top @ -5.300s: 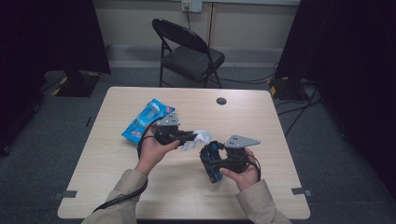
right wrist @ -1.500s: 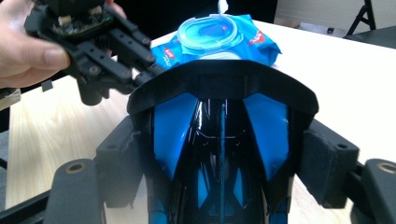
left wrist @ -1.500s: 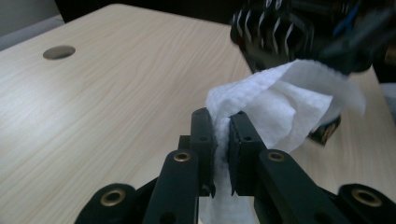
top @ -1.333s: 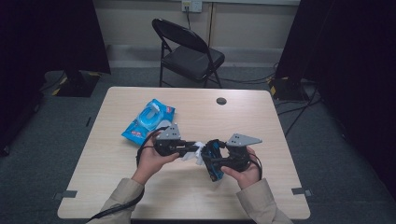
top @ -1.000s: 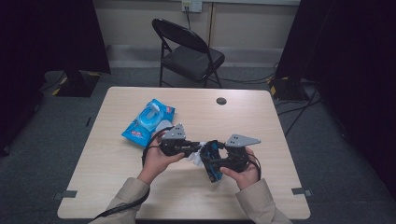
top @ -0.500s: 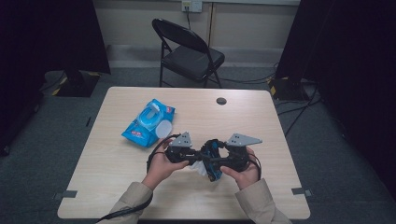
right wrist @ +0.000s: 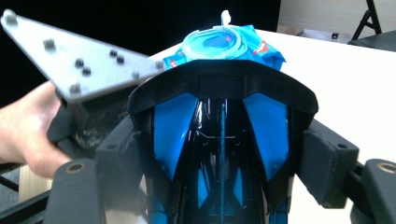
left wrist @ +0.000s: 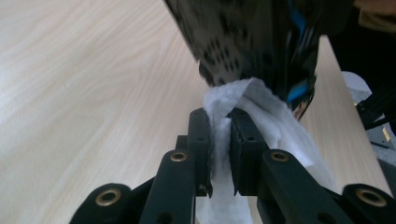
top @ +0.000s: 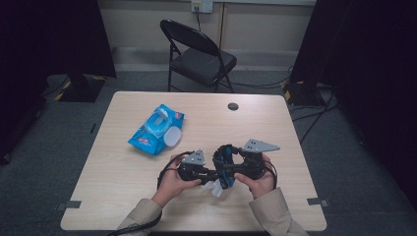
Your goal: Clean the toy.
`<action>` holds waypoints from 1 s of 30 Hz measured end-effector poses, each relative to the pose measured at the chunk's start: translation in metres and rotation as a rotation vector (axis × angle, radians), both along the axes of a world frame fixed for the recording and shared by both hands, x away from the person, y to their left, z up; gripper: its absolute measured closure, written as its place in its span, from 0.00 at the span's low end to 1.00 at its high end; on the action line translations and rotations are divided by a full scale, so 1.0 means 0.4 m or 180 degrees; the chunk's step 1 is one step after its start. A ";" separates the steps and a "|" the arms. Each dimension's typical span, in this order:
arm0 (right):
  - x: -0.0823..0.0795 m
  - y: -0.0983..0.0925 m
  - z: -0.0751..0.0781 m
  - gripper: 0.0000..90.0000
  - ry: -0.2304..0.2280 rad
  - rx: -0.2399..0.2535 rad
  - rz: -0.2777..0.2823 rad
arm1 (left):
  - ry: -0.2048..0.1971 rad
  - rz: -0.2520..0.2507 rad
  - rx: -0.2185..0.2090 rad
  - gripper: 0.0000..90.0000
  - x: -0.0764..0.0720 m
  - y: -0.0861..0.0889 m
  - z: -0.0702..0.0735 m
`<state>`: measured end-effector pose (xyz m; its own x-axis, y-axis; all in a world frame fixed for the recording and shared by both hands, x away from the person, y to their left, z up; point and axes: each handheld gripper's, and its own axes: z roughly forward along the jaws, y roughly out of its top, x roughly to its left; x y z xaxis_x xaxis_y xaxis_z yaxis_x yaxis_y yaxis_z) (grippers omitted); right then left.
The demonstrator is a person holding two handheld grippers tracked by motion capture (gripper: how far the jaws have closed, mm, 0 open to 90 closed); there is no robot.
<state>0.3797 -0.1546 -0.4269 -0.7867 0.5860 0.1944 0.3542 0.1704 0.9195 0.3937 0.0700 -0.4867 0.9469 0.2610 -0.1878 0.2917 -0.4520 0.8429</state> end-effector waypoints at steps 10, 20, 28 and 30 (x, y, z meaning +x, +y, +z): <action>0.001 -0.006 0.002 0.29 -0.0005 0.0008 0.0006 | -0.0125 0.0269 -0.0135 0.91 0.034 0.081 0.045; -0.005 0.011 -0.001 0.29 0.0001 -0.0036 0.0080 | -0.0311 0.0414 -0.0309 0.92 0.061 0.116 0.128; -0.010 0.034 -0.011 0.29 0.0009 -0.0089 0.0170 | -0.0331 0.0364 -0.0369 0.92 0.064 0.076 0.141; -0.010 0.032 -0.013 0.29 0.0020 -0.0090 0.0158 | -0.0323 0.0374 -0.0356 0.92 0.066 0.068 0.137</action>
<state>0.3758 -0.1416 -0.4320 -0.8138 0.5515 0.1832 0.3502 0.2139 0.9119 0.4200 0.0971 -0.4321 0.9267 0.3537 -0.1269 0.2479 -0.3218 0.9138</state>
